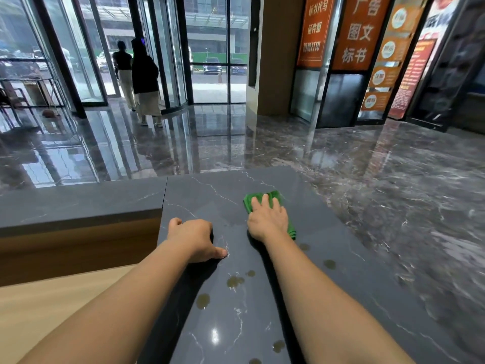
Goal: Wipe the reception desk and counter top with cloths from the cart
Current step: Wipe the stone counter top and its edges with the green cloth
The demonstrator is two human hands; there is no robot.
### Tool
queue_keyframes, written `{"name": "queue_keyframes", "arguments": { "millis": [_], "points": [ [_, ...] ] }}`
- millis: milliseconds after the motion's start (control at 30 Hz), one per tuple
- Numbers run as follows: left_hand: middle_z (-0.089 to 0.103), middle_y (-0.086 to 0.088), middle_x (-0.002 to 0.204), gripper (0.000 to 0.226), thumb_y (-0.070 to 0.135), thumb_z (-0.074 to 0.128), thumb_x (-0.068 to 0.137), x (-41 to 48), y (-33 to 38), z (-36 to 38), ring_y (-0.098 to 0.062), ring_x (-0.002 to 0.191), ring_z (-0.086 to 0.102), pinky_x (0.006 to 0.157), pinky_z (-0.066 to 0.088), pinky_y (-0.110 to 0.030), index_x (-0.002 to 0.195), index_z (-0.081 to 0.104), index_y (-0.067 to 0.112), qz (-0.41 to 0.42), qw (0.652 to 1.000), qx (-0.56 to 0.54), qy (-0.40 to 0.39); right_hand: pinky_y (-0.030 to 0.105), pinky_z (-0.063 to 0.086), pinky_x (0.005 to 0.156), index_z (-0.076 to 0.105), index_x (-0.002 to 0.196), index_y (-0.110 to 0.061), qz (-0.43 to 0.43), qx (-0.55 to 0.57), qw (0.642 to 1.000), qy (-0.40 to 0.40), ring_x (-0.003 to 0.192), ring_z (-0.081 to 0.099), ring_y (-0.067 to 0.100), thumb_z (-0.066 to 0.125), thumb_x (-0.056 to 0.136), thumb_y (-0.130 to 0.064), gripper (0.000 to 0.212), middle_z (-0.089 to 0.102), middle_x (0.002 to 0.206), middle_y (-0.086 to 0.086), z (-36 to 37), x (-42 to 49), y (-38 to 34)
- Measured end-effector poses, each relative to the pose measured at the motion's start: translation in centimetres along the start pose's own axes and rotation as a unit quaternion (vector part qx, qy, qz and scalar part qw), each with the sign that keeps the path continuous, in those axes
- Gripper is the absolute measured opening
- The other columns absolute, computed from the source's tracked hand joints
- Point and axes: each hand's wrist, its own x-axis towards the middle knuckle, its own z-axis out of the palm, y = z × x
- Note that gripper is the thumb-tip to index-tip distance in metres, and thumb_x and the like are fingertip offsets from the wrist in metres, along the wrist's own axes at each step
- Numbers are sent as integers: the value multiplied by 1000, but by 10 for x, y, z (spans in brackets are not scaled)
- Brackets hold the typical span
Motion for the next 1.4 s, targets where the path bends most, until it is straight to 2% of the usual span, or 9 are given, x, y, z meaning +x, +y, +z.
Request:
{"name": "queue_keyframes", "arguments": {
  "millis": [67,167,367,567,733,933,1067,1233,1400],
  "points": [
    [64,7,103,59,74,56,76,2,2,-1,-19,110,55,106,23,-40,111,59,26,-2,1000,12,-8,45,9,120,18,154,-25,-41,4,999,-5,149,4,29,33,99,-24,57,5,164,4,6,-12,-21],
    [64,4,106,60,73,52,79,4,4,-2,-21,113,55,111,19,-44,113,59,23,-2,999,37,-24,45,7,121,17,154,-25,-79,4,997,-17,150,3,29,32,101,-27,55,4,164,4,11,-20,-35],
    [63,3,111,64,74,50,80,5,5,-1,-22,118,53,115,13,-47,118,57,22,-14,998,43,-48,41,6,121,16,154,-31,-110,14,993,-39,150,2,21,29,102,-26,54,4,164,-3,0,-11,2],
    [64,3,110,63,71,50,82,3,5,-2,-22,117,54,116,12,-46,121,58,21,-9,998,39,-52,40,17,119,18,154,-31,-6,-27,1000,-12,150,9,23,28,102,-30,53,9,164,-2,-17,9,92],
    [64,3,110,64,71,51,82,3,6,-3,-22,118,54,116,11,-47,122,58,21,-8,998,41,-54,41,15,120,15,155,-30,60,-15,998,-21,150,5,23,24,103,-29,53,4,164,-2,-27,8,130],
    [63,3,115,60,68,46,86,1,6,-2,-22,122,52,118,5,-49,121,56,21,0,997,41,-66,45,11,120,16,154,-28,110,-9,994,-10,150,3,28,27,100,-23,55,2,164,1,-23,1,103],
    [59,1,123,62,67,44,88,-1,9,-5,-23,128,47,118,4,-49,127,53,20,1,996,55,-74,45,10,120,15,155,-25,107,-3,994,4,150,2,30,30,99,-23,58,2,164,3,-14,-18,64],
    [59,1,123,60,66,45,88,-3,13,-7,-23,129,46,118,5,-49,125,55,19,-3,995,64,-77,46,8,120,17,154,-25,41,12,999,16,149,2,31,32,99,-23,57,4,164,5,1,-49,9],
    [55,1,131,64,67,44,88,-2,16,-10,-24,133,42,117,6,-49,131,51,20,-5,993,90,-82,46,5,121,15,155,-25,-54,6,999,-7,150,0,29,32,101,-28,56,2,164,5,10,-69,-20]
  ]
}}
